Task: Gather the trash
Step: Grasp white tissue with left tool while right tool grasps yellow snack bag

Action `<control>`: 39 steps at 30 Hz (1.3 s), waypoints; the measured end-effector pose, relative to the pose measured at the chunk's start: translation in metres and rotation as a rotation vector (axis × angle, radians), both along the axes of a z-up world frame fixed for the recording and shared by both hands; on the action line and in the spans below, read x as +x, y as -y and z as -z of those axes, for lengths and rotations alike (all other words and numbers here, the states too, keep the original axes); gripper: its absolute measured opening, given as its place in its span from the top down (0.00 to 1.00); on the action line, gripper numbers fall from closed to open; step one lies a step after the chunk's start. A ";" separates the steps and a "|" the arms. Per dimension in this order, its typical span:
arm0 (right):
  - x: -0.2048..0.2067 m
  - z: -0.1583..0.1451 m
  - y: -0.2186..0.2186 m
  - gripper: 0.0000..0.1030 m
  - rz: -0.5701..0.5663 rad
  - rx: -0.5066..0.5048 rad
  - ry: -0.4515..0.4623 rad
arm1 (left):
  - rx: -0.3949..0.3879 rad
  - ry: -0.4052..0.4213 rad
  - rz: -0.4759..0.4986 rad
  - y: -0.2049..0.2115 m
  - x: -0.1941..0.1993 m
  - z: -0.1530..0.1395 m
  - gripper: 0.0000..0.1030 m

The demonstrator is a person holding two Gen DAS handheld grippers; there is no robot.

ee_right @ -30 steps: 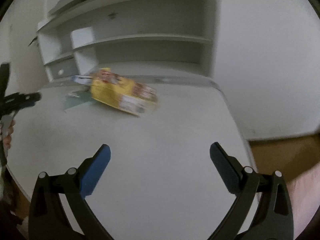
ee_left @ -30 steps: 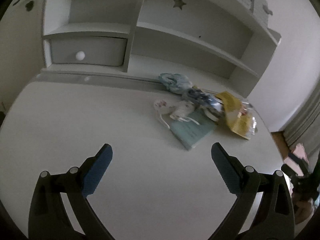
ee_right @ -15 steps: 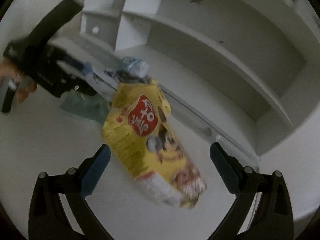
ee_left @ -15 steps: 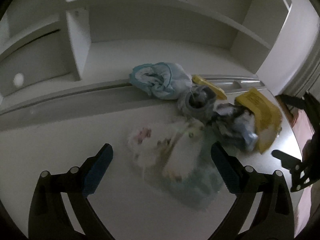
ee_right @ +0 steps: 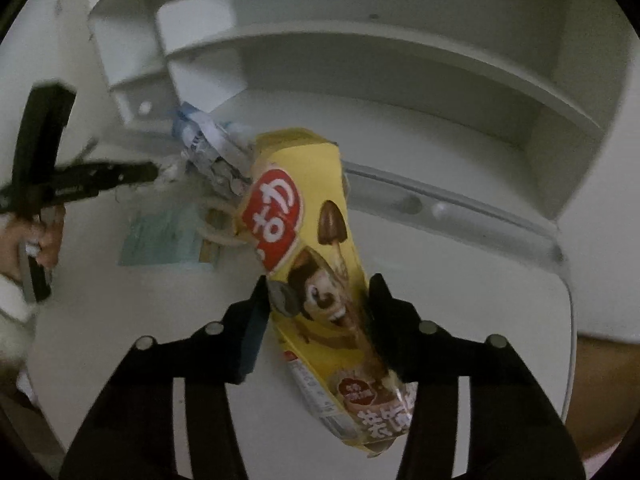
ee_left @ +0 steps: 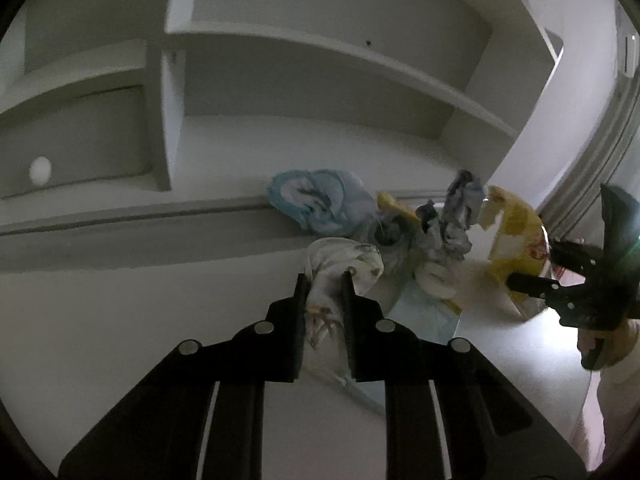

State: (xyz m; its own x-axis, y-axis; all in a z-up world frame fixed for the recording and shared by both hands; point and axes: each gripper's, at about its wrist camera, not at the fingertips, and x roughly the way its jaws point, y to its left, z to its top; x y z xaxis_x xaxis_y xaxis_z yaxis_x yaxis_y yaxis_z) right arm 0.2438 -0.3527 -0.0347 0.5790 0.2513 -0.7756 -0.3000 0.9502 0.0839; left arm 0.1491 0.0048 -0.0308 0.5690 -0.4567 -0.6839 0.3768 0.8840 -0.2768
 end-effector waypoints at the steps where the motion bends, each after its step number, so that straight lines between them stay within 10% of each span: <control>1: -0.001 -0.002 0.003 0.53 0.017 0.016 0.003 | -0.008 0.004 -0.006 -0.002 0.000 -0.001 0.85; 33: -0.025 0.008 0.017 0.61 0.202 -0.001 0.029 | 0.047 -0.050 -0.006 0.020 0.013 0.014 0.83; 39: -0.027 0.008 0.018 0.60 0.206 0.001 0.035 | 0.089 -0.056 0.015 0.033 0.014 0.019 0.52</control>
